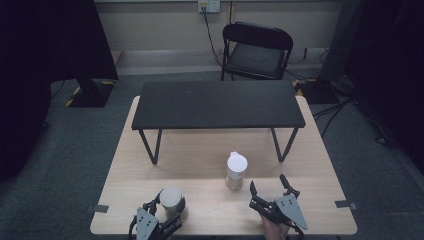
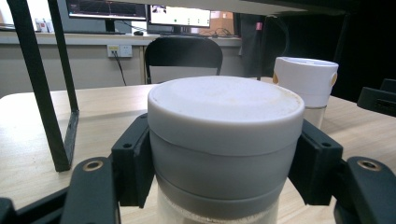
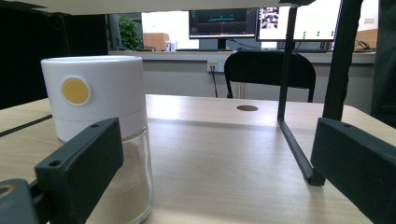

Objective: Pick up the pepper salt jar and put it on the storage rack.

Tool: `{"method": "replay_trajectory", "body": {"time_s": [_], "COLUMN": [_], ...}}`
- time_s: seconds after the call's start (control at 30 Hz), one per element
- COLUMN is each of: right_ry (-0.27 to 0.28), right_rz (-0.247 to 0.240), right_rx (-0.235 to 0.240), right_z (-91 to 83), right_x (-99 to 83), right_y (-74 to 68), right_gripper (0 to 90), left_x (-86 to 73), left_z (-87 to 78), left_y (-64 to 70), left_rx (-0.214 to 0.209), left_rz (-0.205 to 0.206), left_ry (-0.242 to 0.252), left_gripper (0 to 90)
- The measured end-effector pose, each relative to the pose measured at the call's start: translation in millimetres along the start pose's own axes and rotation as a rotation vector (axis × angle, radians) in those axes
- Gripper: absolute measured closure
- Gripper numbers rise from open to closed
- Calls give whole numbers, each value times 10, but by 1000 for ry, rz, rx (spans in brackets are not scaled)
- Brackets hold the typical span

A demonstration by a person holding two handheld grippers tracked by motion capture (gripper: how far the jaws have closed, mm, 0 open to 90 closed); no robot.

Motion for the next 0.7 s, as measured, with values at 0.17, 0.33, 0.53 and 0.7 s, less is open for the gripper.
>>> {"method": "replay_trajectory", "body": {"time_s": [0.17, 0.33, 0.53, 0.7], "right_ry": [0, 0, 0, 1], "right_rz": [0, 0, 0, 0], "right_rx": [0, 0, 0, 0], "right_z": [0, 0, 0, 0], "right_x": [0, 0, 0, -1], "right_y": [0, 0, 0, 0], "right_gripper": [13, 13, 13, 13], "left_x": [6, 18, 56, 85], "left_z": [2, 11, 14, 26], "left_y": [-3, -7, -25, -48], "left_rx": [-5, -8, -6, -10], "left_rz": [7, 12, 4, 4], "left_ry": [-1, -8, 5, 1], "left_gripper": [343, 344, 344, 343]}}
Point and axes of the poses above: each handheld gripper's, and its own axes: z roughly forward along the jaws, x roughly out of its top, y roughly to its right, the point moved 10 cm from there along z, roughly forward along the jaws, and after that the axes turned 14 degrees about z, right-handed, at the moved point
